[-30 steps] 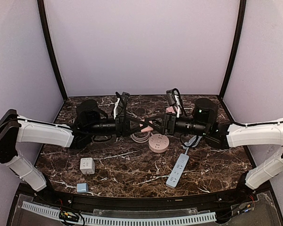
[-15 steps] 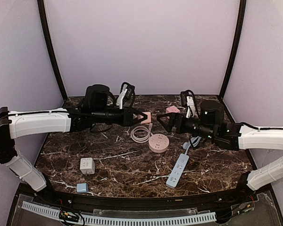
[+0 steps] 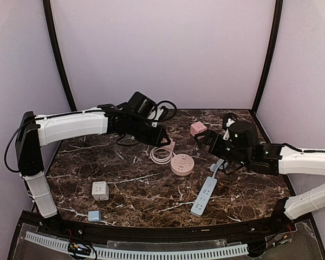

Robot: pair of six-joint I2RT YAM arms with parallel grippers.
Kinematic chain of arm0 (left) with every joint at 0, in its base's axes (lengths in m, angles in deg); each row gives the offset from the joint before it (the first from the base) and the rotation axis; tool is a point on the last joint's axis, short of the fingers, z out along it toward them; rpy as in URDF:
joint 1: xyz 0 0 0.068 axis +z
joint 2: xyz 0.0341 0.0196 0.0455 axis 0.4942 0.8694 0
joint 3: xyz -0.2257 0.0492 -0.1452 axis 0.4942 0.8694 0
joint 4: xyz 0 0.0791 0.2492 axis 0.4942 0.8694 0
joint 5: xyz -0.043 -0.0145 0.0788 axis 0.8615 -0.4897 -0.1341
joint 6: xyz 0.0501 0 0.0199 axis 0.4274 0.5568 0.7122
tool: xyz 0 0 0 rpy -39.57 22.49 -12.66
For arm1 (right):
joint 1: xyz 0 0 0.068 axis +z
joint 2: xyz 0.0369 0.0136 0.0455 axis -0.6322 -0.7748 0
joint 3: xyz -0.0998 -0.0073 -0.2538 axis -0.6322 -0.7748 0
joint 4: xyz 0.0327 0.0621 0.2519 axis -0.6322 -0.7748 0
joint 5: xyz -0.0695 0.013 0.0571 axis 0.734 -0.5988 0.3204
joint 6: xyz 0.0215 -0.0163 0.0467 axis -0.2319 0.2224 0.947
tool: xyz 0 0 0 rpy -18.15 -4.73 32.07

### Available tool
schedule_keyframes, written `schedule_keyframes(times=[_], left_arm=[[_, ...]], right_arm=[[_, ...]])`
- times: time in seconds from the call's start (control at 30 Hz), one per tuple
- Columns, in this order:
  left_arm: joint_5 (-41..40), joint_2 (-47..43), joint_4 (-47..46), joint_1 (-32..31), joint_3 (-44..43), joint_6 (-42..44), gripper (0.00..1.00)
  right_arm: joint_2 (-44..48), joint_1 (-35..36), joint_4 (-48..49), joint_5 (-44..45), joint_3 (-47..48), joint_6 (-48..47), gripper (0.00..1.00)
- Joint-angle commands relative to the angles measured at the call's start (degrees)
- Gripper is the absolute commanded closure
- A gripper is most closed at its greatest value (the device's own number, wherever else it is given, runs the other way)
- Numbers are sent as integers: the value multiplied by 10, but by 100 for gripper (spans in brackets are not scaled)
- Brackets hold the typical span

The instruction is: Insert the plug

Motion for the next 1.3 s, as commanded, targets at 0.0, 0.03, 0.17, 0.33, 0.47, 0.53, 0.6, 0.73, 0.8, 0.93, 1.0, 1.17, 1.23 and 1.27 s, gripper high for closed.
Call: schedule_keyframes(times=[0.0,0.03,0.17,0.33,0.47,0.53,0.6,0.73,0.8,0.93,1.0,1.17,1.23,1.27], left_arm=[[-40,38,138,-15,-91,23,99],[-41,58,152,-16,-106,26,99],[-40,124,232,-20,-200,42,99],[-49,194,311,-24,-299,54,99],[-55,232,341,-24,-344,59,99],[-54,246,347,-24,-359,59,99],[-55,258,351,-24,-369,60,99],[-51,288,366,-25,-398,64,99],[-53,305,375,-24,-418,66,99],[-51,336,397,-25,-463,66,99],[-51,343,401,-26,-467,64,99],[-55,346,415,-31,-469,60,99],[-64,346,420,-35,-469,59,99],[-64,347,423,-36,-469,58,99]], right_arm=[[59,2,-9,35,-39,29,1],[69,2,-14,36,-44,28,1],[98,2,-47,38,-56,19,1],[102,4,-76,9,-48,38,2],[85,11,-59,-9,-57,54,2],[76,12,-63,-9,-54,55,2],[71,12,-64,-14,-53,55,2],[74,13,-66,-13,-55,52,2],[79,13,-66,-9,-59,50,2],[87,13,-71,8,-62,50,2],[90,13,-72,13,-63,49,2],[90,13,-73,16,-64,48,2],[90,13,-73,15,-64,46,2],[89,13,-73,14,-64,46,2]])
